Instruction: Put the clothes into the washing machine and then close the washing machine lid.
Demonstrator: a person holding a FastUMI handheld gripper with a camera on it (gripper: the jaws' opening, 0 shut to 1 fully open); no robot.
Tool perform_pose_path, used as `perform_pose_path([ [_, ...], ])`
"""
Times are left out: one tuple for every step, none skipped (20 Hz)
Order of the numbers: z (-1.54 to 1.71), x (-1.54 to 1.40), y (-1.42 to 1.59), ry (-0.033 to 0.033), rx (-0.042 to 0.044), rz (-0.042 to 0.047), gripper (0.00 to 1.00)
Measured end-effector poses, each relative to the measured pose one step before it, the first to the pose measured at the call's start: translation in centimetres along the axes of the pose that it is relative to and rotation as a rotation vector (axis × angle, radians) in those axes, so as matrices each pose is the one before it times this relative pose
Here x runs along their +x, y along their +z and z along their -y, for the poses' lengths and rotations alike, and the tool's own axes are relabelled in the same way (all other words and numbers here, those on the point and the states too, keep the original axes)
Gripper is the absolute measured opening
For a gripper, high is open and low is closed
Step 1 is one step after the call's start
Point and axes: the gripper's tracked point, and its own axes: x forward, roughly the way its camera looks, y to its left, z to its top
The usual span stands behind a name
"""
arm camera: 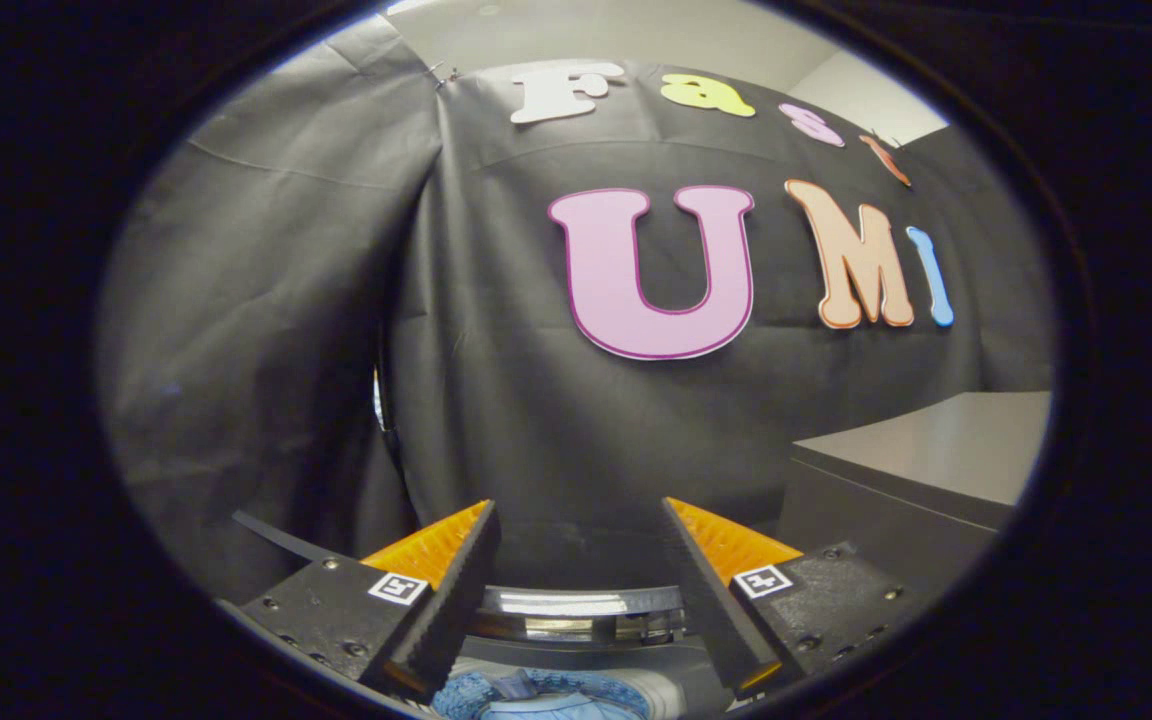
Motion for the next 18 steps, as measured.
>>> perform_pose_path([
  [-0.004,0.14,-0.074,0.00061,-0.00302,0.00932,0.96],
  [0.013,-0.086,0.095,0.00595,-0.00506,0.00707,0.96],
  [-0.012,0.068,-0.078,0.00413,0.00463,0.00355,0.96],
  [-0.09,-0.055,0.022,0.00064,0.00384,-0.00138,0.96],
  [-0.053,-0.064,-0.104,0.00493,-0.00251,-0.00787,0.96],
  [0.152,-0.207,-0.189,-0.00298,-0.00237,-0.01295,0.97],
  [0.651,0.239,-0.599,-0.04199,-0.01593,-0.02508,0.97],
  [0.266,-1.027,-0.973,-0.01269,-0.00173,-0.03415,0.97],
  [0.559,0.514,-1.459,-0.02657,-0.01623,-0.04972,0.96],
  [0.394,-0.802,-1.372,-0.01092,-0.00897,-0.02391,0.95],
  [0.143,-0.302,-1.563,0.00111,-0.00802,-0.01758,0.94],
  [0.141,-0.216,-1.014,-0.00054,-0.01013,-0.0169,0.94],
  [0.029,0.195,-1.408,0.00233,-0.0031,-0.0203,0.93],
  [-0.107,-0.094,-0.951,0.0075,0.00801,-0.01719,0.94],
  [-0.208,0.216,-0.981,0.00673,0.00929,-0.01359,0.94],
  [-0.092,-0.067,-0.268,0.00345,0.00365,-0.00384,0.94],
  [-0.131,0.044,-0.285,0.00492,0.00066,-0.00263,0.94],
  [0.051,-0.286,-0.045,-0.00063,-0.00485,-0.00005,0.94],
])
